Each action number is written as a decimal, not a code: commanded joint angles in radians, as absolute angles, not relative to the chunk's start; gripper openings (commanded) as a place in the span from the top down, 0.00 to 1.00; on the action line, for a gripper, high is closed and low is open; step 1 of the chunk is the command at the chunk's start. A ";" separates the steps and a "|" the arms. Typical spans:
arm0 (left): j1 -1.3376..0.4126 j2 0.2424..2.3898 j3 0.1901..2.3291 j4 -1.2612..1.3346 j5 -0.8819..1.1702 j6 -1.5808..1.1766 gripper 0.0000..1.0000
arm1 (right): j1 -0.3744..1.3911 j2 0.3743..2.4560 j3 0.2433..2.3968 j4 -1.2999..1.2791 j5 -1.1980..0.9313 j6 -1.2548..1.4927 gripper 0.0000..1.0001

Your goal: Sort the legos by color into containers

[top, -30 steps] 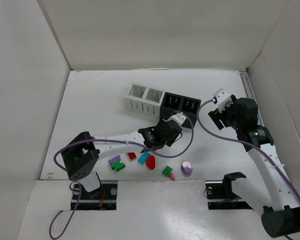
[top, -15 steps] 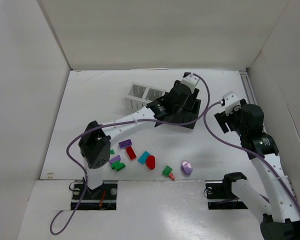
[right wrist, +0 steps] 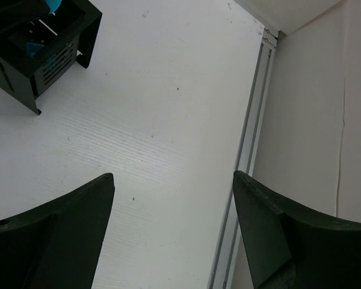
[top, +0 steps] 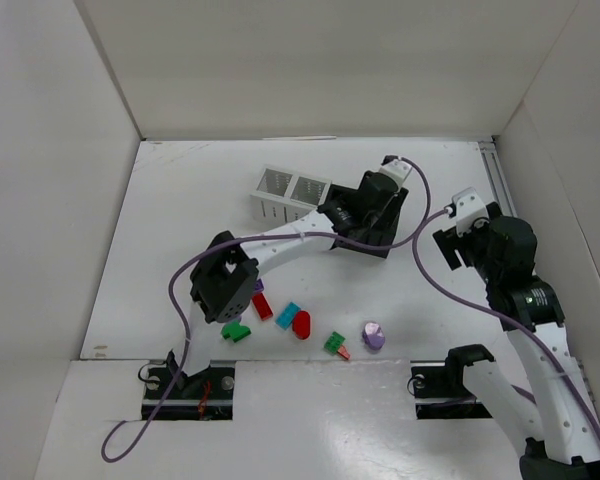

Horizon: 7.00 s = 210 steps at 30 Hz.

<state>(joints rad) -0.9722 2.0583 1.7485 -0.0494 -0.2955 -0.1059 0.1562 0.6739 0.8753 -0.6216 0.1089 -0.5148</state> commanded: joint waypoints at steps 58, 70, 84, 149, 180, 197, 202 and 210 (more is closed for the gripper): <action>-0.851 0.630 0.770 -0.537 -0.701 -0.954 0.00 | 1.138 1.646 0.959 -0.018 -0.424 -0.832 0.18; -0.851 0.649 0.770 -0.537 -0.710 -0.945 0.00 | 1.138 1.733 1.000 -0.018 -0.275 -0.781 0.25; -0.851 0.649 0.752 -0.548 -0.739 -0.983 0.00 | 1.138 1.796 1.048 -0.095 -0.324 -0.814 0.47; -0.826 1.160 0.813 -0.384 -0.440 -0.881 0.00 | 0.364 1.332 1.059 -0.184 -0.181 -0.640 0.28; -1.424 1.828 1.264 -0.150 -0.196 -0.403 0.00 | 0.084 0.882 0.833 -0.456 -0.029 -0.528 0.01; -1.424 1.905 1.266 -0.196 -0.250 -0.385 0.12 | 0.084 0.882 0.822 -0.446 -0.040 -0.537 0.01; -1.424 1.905 1.246 -0.186 -0.239 -0.385 0.31 | 0.084 0.882 0.822 -0.446 -0.040 -0.537 0.01; -1.424 1.878 1.246 -0.175 -0.285 -0.376 0.63 | 0.084 0.882 0.822 -0.437 -0.040 -0.537 0.01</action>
<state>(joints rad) -1.4231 1.9160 1.2453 -0.1852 -0.2455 -0.3893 0.0906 0.8974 0.8177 -0.4644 -0.0265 -0.5346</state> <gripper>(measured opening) 0.587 0.992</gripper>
